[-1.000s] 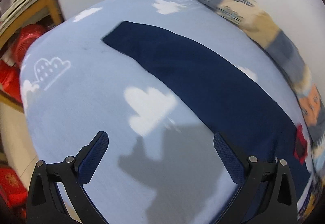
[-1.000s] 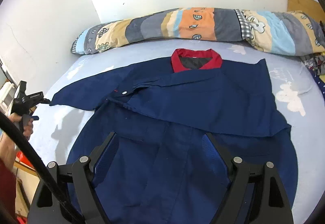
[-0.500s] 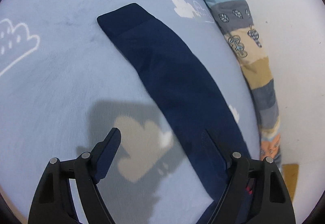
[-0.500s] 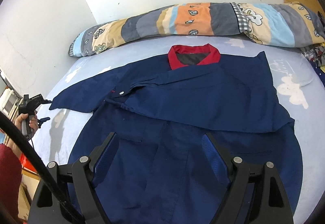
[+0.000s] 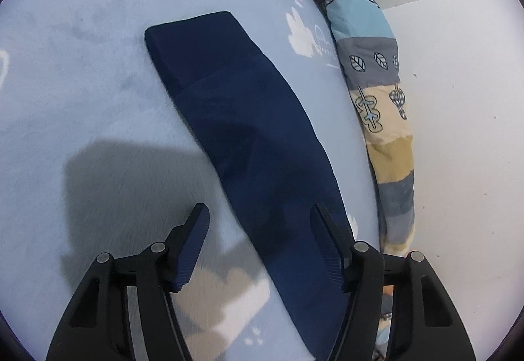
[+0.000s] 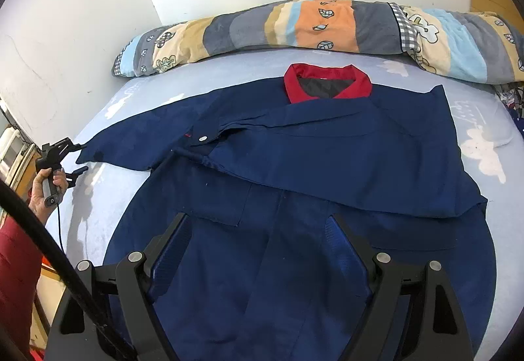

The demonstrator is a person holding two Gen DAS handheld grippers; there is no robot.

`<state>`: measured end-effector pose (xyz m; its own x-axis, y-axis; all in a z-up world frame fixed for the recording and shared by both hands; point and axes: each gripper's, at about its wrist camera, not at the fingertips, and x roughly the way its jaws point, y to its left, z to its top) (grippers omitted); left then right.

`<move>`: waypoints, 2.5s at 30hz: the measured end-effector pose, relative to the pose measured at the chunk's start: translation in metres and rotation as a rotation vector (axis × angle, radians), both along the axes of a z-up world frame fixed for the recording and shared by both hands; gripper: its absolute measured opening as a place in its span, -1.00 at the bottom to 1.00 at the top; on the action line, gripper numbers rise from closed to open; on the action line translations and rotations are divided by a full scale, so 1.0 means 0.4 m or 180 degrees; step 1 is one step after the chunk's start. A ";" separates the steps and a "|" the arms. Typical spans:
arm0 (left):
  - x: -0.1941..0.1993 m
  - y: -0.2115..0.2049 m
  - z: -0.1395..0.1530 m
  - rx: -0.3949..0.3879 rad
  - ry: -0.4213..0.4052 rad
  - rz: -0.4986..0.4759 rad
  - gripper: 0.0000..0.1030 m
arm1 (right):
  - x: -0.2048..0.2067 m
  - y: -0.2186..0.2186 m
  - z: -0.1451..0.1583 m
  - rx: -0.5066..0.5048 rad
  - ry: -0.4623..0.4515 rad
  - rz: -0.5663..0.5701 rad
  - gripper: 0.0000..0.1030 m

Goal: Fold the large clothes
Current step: 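Grasp the other navy sleeve cuff with the left gripper, then lift the sleeve and fold it across the jacket body with the left gripper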

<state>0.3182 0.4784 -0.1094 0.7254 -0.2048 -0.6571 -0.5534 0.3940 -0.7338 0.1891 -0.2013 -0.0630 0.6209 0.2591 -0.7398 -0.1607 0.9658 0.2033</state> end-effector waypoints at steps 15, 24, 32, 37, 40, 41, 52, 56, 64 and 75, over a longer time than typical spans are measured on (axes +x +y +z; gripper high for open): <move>0.105 0.054 -0.040 0.0196 -0.0288 0.0611 -0.86 | 0.031 -0.045 0.011 -0.0226 -0.0172 -0.0252 0.70; 0.111 0.000 0.061 0.0827 -0.0317 0.0338 -0.89 | 0.053 -0.150 0.027 -0.0064 -0.0221 -0.0678 0.70; 0.089 -0.069 0.176 0.1096 -0.0446 0.0110 -0.89 | 0.034 -0.177 0.056 -0.0031 -0.0363 -0.0760 0.70; 0.094 -0.147 0.256 0.1279 -0.0538 -0.0050 -0.89 | 0.020 -0.214 0.075 0.0048 -0.0447 -0.0868 0.70; 0.100 -0.212 0.299 0.1387 -0.0602 -0.0181 -0.89 | 0.011 -0.234 0.086 0.0101 -0.0489 -0.0919 0.70; 0.101 -0.235 0.312 0.1417 -0.0621 -0.0223 -0.89 | 0.008 -0.243 0.093 0.0126 -0.0513 -0.0947 0.70; 0.127 -0.608 0.450 0.1637 -0.0859 -0.0917 -0.89 | -0.025 -0.318 0.132 0.0270 -0.0709 -0.1178 0.70; 0.135 -0.758 0.514 0.1748 -0.0971 -0.1218 -0.89 | -0.041 -0.338 0.149 0.0279 -0.0791 -0.1227 0.70; 0.140 -1.094 0.600 0.1900 -0.1186 -0.1785 -0.89 | -0.079 -0.399 0.181 0.0426 -0.0933 -0.1383 0.70; 0.111 -1.598 0.401 0.1985 -0.1033 -0.2614 -0.88 | -0.119 -0.475 0.200 0.0474 -0.1040 -0.1606 0.70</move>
